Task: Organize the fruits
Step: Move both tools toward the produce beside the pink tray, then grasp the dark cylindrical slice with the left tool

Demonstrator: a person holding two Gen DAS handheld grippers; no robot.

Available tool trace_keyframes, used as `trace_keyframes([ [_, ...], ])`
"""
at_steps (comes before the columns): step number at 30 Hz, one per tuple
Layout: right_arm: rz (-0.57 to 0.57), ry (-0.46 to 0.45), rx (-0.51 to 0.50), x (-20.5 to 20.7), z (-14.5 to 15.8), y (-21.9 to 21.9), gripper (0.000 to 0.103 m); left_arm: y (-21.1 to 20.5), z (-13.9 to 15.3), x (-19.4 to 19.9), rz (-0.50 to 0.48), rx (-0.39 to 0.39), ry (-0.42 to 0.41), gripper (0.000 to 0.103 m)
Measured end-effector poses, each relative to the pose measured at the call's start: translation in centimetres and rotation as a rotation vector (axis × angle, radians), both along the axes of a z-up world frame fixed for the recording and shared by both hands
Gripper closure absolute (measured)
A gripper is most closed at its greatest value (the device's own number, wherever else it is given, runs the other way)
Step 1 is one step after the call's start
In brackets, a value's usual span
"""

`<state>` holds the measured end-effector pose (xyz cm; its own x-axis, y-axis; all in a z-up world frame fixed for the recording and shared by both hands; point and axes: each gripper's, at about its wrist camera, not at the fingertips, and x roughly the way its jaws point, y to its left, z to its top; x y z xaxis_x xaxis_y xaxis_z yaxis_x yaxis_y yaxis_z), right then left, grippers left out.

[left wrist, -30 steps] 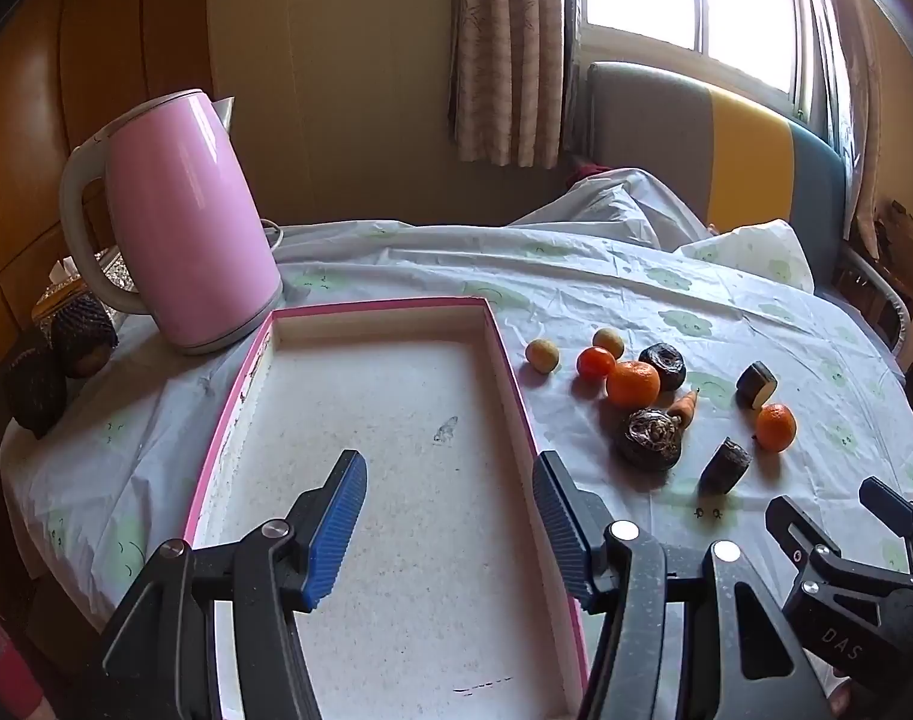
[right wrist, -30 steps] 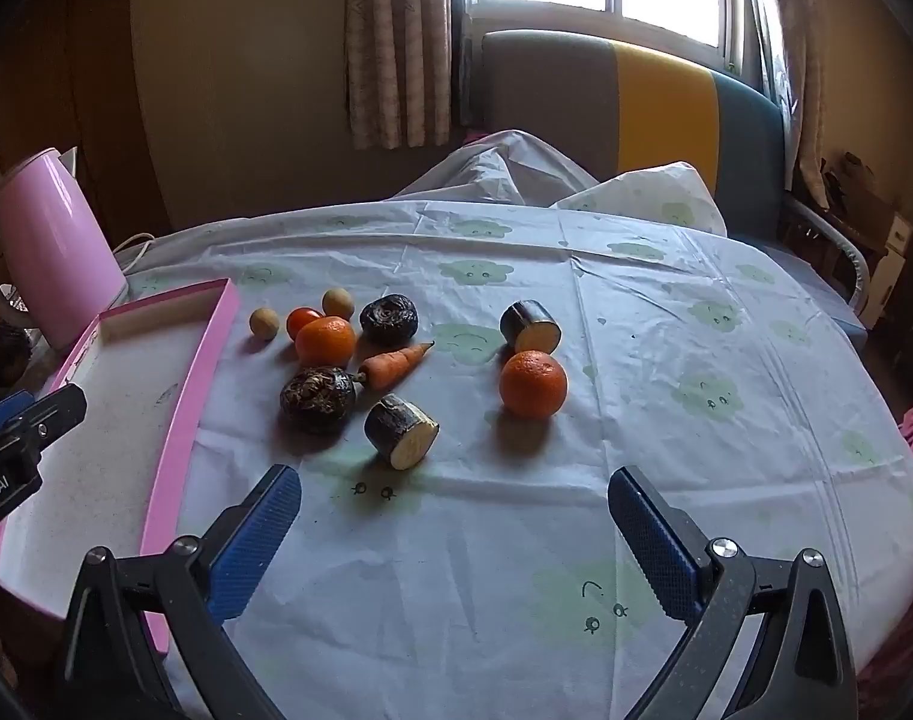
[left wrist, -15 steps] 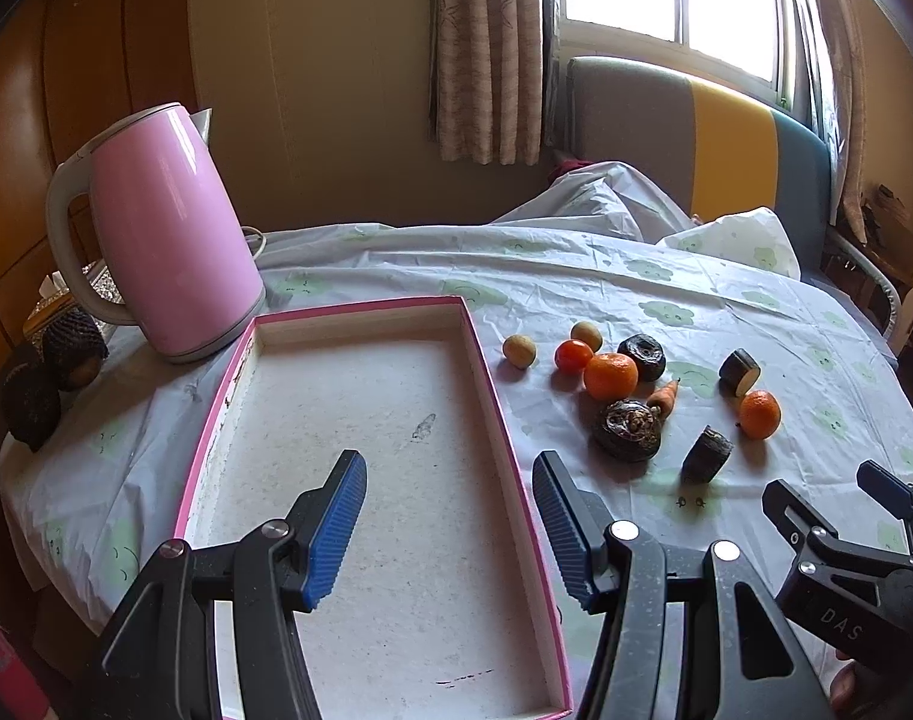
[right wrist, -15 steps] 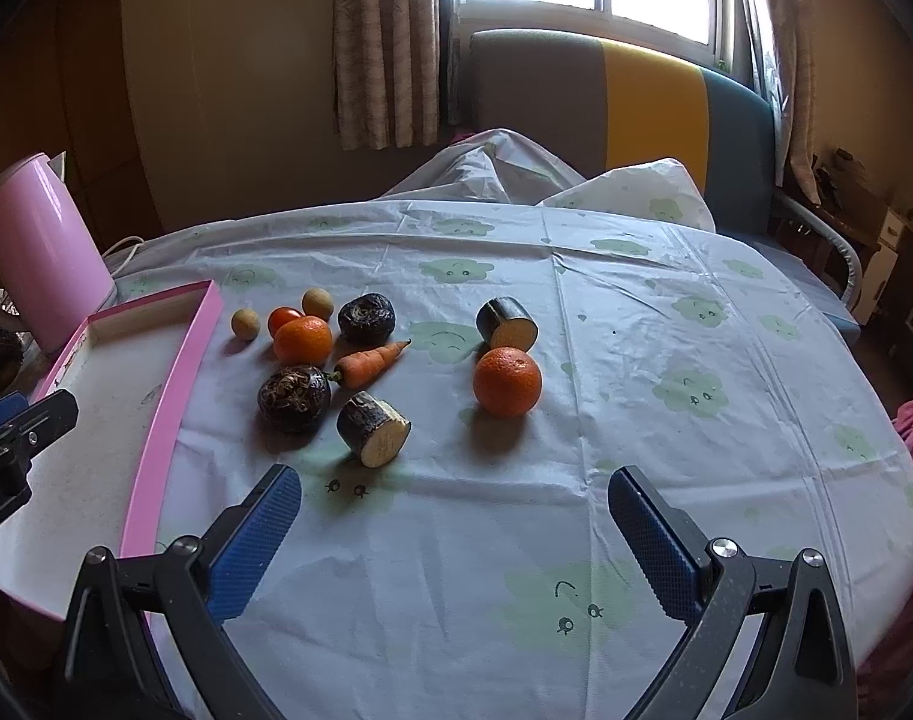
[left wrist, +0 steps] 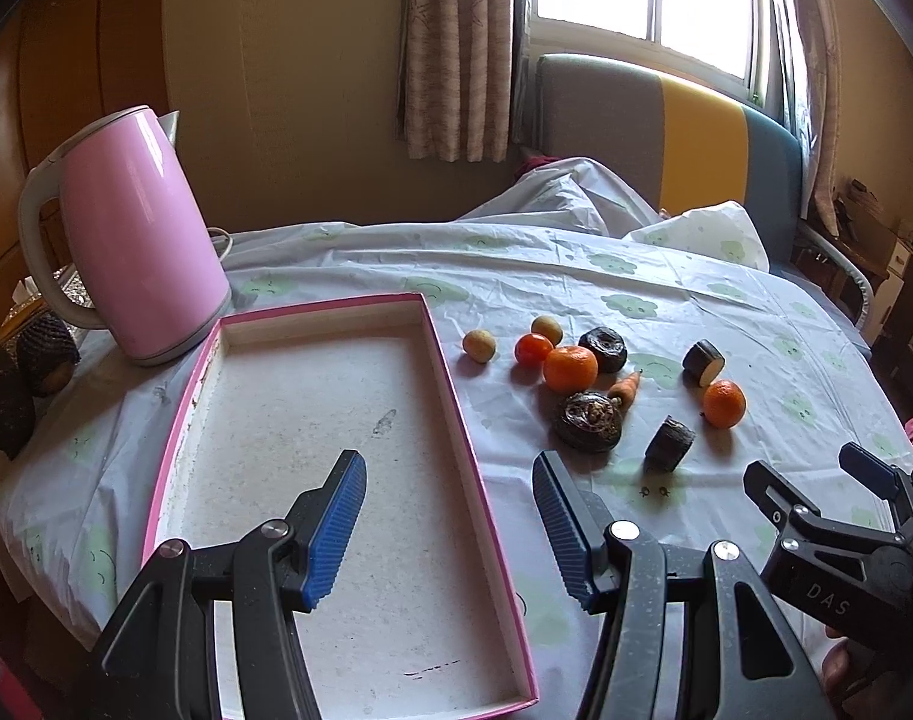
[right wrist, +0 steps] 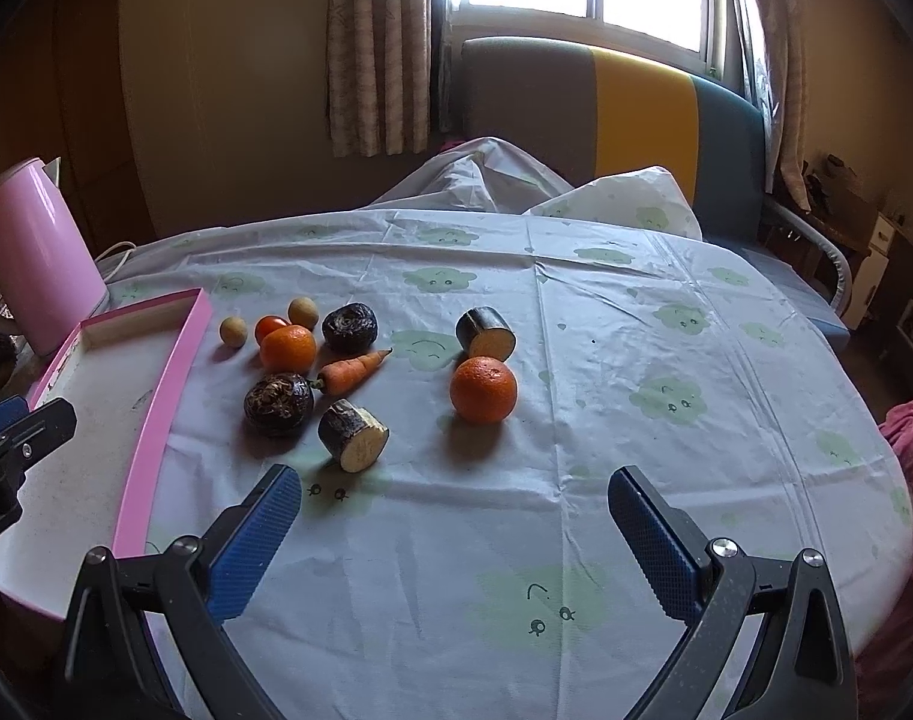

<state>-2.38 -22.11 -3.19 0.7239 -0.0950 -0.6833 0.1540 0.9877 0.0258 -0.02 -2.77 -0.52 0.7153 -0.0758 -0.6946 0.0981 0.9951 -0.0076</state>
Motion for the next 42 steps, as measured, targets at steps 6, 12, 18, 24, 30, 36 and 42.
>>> trace_keyframes([
  [6,-0.005,0.002,0.003,0.0,-0.2,-0.5,0.000,-0.6,0.0,0.1,-0.049,-0.013,0.005,0.044],
  [12,-0.029,0.008,0.011,0.1,-0.4,-1.6,0.000,-1.5,0.0,0.1,-0.107,-0.026,0.007,0.041],
  [18,-0.050,0.008,0.010,0.2,-0.4,-2.6,0.000,-2.4,-0.2,0.4,-0.154,-0.042,0.037,0.041],
  [24,-0.068,0.013,0.024,0.3,-0.7,-3.8,0.000,-3.4,-1.1,1.0,-0.203,-0.063,0.087,0.041],
  [30,-0.089,0.029,0.076,0.5,-1.3,-5.3,0.011,-4.4,-2.5,2.6,-0.271,-0.113,0.209,0.041],
  [36,-0.104,0.059,0.129,0.8,-2.4,-6.7,0.041,-6.4,-3.1,3.8,-0.328,-0.111,0.245,0.045],
  [42,-0.101,0.071,0.133,0.9,-3.2,-7.3,0.050,-8.9,-3.6,5.0,-0.386,-0.106,0.250,0.055],
])
